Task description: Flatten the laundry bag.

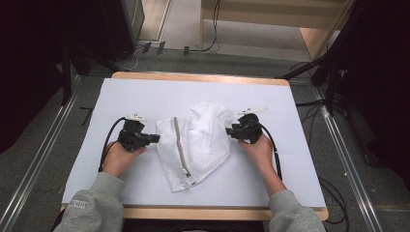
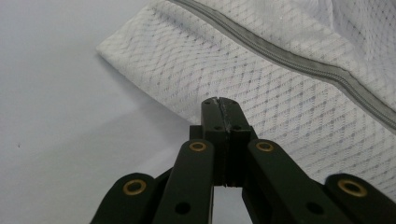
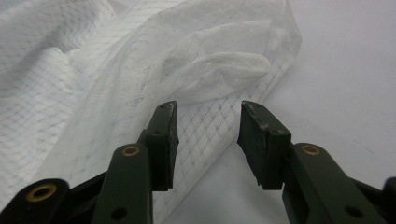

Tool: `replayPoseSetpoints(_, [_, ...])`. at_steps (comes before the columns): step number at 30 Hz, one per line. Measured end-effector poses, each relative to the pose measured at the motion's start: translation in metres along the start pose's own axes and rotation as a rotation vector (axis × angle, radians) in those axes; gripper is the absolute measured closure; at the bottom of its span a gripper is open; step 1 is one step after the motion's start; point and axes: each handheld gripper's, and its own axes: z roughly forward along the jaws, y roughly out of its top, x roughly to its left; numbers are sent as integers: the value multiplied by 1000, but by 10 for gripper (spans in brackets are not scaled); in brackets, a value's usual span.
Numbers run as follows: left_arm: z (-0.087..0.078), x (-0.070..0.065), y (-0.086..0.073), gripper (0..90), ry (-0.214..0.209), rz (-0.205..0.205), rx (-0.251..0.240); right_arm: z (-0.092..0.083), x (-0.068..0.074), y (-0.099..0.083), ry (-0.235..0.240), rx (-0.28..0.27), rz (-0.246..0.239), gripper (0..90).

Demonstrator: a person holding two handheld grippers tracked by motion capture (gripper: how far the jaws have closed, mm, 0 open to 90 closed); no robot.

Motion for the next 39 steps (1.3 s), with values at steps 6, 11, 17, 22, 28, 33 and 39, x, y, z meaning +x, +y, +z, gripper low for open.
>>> replayPoseSetpoints(6, [-6,3,-4,900,5,-17,-8,13,10,5,-84,28,-80,860])
replayPoseSetpoints(11, [-14,9,-7,900,11,-37,-22,16,12,9,-72,43,-110,900])
replayPoseSetpoints(17, [-26,17,-12,900,30,-59,-29,11,7,10,-63,44,-73,900])
replayPoseSetpoints(22, [-39,23,-21,900,33,-85,-39,2,2,9,-53,36,-54,900])
replayPoseSetpoints(28, [-48,18,-32,900,25,-82,-28,-9,-1,3,-54,49,-49,900])
replayPoseSetpoints(33, [-49,12,-41,900,-32,-91,-11,-22,-4,-4,-51,56,-57,900])
replayPoseSetpoints(39, [-49,3,-44,900,-10,-52,-5,-31,-9,-3,-34,-4,-31,745])
